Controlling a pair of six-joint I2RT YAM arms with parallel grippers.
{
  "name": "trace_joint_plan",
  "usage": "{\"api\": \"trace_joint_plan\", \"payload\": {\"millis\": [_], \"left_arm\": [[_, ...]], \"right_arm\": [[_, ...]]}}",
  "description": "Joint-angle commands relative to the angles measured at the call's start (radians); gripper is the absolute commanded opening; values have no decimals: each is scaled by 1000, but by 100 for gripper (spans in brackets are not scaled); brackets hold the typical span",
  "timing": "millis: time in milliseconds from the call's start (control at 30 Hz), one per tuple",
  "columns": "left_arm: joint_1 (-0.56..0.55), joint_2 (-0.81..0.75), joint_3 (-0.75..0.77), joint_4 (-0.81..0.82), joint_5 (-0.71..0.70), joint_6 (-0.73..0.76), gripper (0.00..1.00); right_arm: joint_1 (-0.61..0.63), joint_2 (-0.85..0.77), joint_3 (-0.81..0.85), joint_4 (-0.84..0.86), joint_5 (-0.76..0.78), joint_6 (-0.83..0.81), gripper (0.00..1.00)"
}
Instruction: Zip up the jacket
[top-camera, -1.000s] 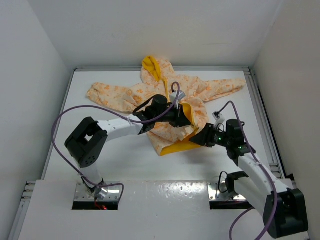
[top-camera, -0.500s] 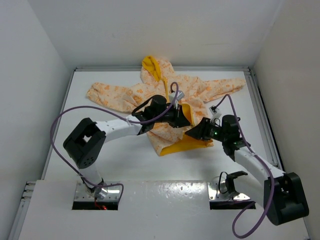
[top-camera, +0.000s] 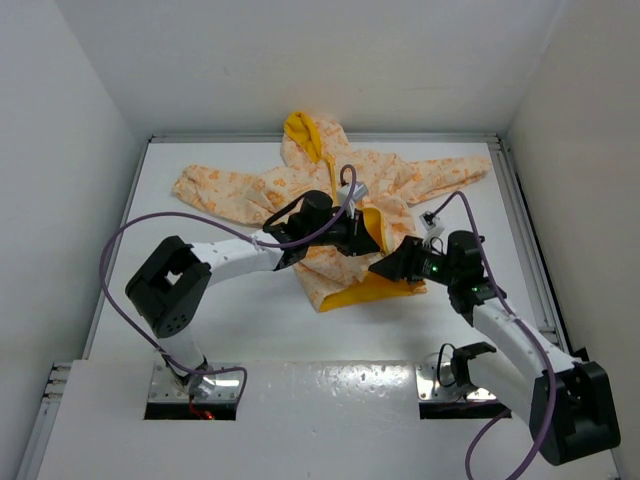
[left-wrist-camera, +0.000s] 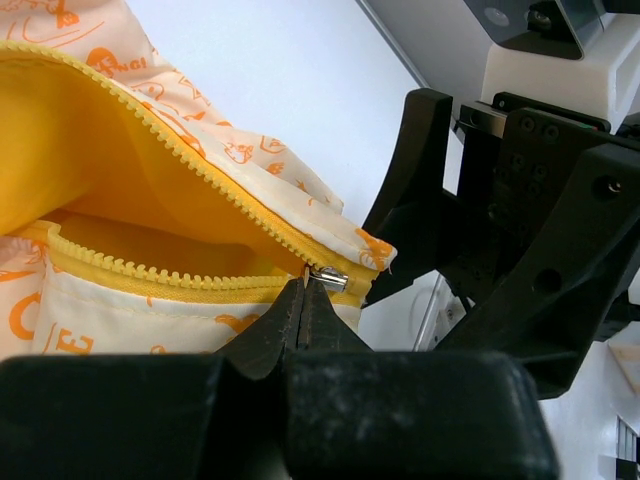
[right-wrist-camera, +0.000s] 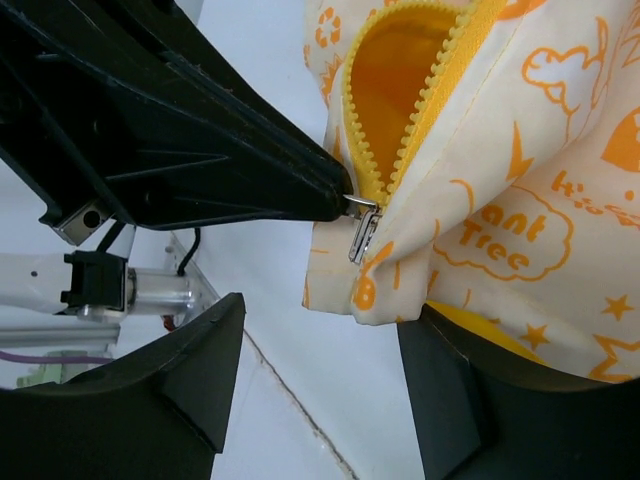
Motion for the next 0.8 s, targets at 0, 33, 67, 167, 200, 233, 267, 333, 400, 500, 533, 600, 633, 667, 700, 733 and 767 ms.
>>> {"api": "trace_joint_plan", "payload": {"millis": [0,33,67,167,200,233,267,333,400,500,533,600,633,667,700,733,767], "left_arm": [[15,-50,-4,23,14,5,0],[15,-50,-4,33,14,-5,0],[15,-50,-4,33,14,-5,0],[15,-50,-4,33,14,-5,0],[15,-50,-4,33,14,-5,0],[15,-50,7,23,14,-5,0],[15,-50,7,23,14,-5,0],[15,-39,7,23,14,-5,0],[15,-39,7,23,14,-14,0],[15,-30,7,13,2,-15,0],[15,-30,7,4,-9,-15,0],[15,-30,27,-51,-61,13,0],[15,-21,36,-78,-87,30,0],[15,-21,49,-106,-116,47,0],[15,-21,50,-146,-145,80,0],[15,-21,59,-158,-194,97,0],[15,-21,59,-158,-213,113,0]], "right_arm": [[7,-13,11,12,27,-24,63],[9,2,6,23,33,-17,63],[7,12,9,37,36,-1,63],[9,73,11,104,39,40,59],[12,84,18,152,42,52,57],[13,114,23,167,42,63,51],[13,121,28,189,42,69,48],[25,134,35,218,56,79,42],[35,141,37,238,68,82,27],[39,134,34,241,73,88,12],[42,130,29,233,72,83,6],[41,95,25,209,70,60,0],[38,81,9,154,79,34,0],[41,32,3,131,84,17,0],[41,12,-3,83,93,-4,0],[41,-26,-27,50,96,-25,0],[41,-46,-35,16,95,-39,0]]}}
